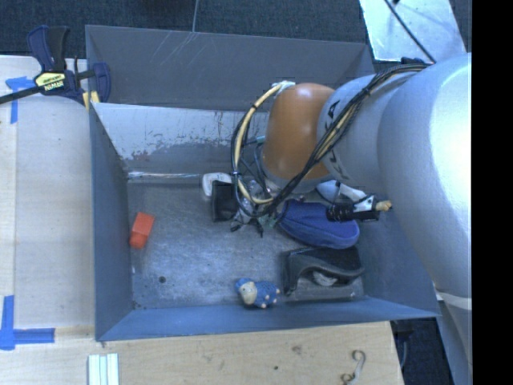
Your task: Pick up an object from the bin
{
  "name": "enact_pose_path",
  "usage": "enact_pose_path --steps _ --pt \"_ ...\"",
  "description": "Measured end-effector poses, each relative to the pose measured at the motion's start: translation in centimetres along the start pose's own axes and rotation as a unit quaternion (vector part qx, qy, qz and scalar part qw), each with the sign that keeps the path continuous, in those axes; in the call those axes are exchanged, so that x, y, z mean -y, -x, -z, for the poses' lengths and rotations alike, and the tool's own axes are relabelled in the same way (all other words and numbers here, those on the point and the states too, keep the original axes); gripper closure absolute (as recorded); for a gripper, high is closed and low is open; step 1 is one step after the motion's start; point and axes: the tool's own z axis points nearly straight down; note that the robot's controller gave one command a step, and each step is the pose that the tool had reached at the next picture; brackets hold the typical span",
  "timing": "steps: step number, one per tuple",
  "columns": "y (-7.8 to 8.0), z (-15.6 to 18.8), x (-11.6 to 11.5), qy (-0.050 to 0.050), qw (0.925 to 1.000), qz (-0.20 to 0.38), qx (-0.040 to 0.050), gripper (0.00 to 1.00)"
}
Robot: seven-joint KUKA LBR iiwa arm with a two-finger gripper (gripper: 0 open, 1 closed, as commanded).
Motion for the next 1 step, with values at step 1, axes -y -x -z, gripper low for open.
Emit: enact_pose_path --steps 1 --pt "1.45 16.82 0.87 0.001 0.9998 -0.019 0.0020 1.00"
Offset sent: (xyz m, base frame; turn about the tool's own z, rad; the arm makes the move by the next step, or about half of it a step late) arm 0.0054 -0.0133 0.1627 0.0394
